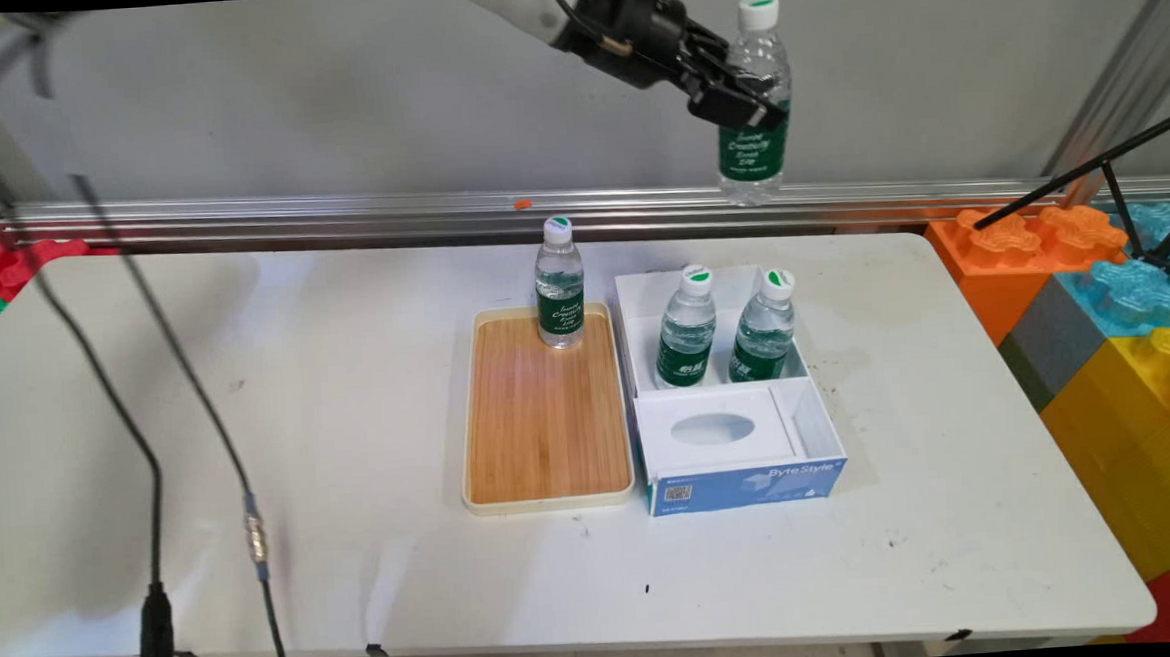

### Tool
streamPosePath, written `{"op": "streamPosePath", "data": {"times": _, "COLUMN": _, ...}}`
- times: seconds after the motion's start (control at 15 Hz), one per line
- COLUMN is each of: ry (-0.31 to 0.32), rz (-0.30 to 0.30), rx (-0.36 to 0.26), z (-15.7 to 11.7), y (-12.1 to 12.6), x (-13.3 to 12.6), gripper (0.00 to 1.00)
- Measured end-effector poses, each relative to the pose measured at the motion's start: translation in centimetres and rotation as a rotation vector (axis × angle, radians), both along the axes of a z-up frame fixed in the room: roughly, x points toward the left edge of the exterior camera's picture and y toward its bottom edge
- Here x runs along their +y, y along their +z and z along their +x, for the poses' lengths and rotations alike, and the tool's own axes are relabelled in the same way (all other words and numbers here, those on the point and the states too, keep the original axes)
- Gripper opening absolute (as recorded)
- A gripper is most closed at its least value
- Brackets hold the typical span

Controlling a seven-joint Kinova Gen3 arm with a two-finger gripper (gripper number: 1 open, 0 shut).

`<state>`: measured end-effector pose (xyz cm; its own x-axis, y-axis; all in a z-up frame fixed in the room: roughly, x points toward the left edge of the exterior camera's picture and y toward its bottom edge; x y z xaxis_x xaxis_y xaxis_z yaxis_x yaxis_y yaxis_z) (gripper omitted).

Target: Place the picked object on the tray

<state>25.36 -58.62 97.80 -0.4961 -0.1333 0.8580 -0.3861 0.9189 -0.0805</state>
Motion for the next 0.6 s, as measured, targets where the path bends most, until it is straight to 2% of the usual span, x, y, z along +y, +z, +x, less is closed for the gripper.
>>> {"op": "streamPosePath", "data": {"times": 0.33, "ry": 0.065, "rz": 0.029, "rx": -0.028, "z": 2.1, "y": 3.1, "x": 5.4, "gripper": 0.0}}
{"op": "streamPosePath", "data": {"times": 0.6, "ry": 0.094, "rz": 0.044, "rx": -0.052, "z": 5.4, "y": 5.2, "x": 9.8, "gripper": 0.0}}
